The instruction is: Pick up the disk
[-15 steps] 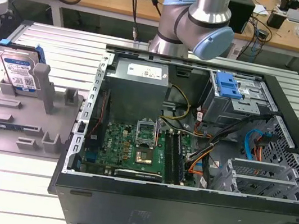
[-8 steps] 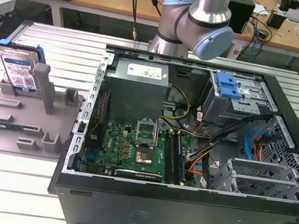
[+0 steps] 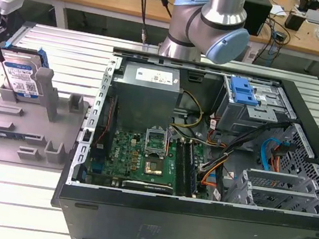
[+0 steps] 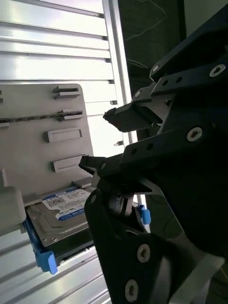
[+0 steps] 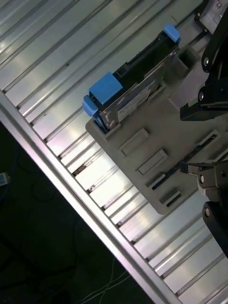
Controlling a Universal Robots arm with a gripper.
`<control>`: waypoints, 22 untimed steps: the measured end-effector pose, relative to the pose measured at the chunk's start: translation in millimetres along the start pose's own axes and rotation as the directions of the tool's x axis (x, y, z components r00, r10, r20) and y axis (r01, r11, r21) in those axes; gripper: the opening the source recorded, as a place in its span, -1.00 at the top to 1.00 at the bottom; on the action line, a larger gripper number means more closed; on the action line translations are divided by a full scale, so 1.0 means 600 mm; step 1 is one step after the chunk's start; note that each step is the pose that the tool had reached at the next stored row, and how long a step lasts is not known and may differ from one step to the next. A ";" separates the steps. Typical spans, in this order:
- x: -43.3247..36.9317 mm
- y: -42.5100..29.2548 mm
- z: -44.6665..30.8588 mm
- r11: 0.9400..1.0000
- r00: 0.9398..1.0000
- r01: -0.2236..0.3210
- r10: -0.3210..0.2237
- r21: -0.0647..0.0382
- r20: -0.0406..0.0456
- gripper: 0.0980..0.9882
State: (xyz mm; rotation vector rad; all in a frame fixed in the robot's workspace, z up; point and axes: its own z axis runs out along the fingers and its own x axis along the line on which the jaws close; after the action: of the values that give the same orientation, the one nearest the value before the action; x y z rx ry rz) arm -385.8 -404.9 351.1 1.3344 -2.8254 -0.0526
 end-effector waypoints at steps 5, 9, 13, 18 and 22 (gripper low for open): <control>0.000 0.000 0.000 0.994 0.994 0.108 -0.108 0.000 -0.004 0.14; 0.000 0.000 0.000 0.977 0.977 0.214 -0.214 -0.001 -0.008 0.14; -0.001 0.000 0.000 0.960 0.960 0.280 -0.280 -0.001 -0.011 0.14; -0.003 -0.004 0.000 0.938 0.938 0.346 -0.346 -0.002 -0.013 0.14; -0.005 -0.005 0.000 0.921 0.921 0.390 -0.390 -0.003 -0.015 0.14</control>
State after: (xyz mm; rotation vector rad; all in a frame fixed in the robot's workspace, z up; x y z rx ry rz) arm -381.5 -404.9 351.0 1.8661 -2.4986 -0.0462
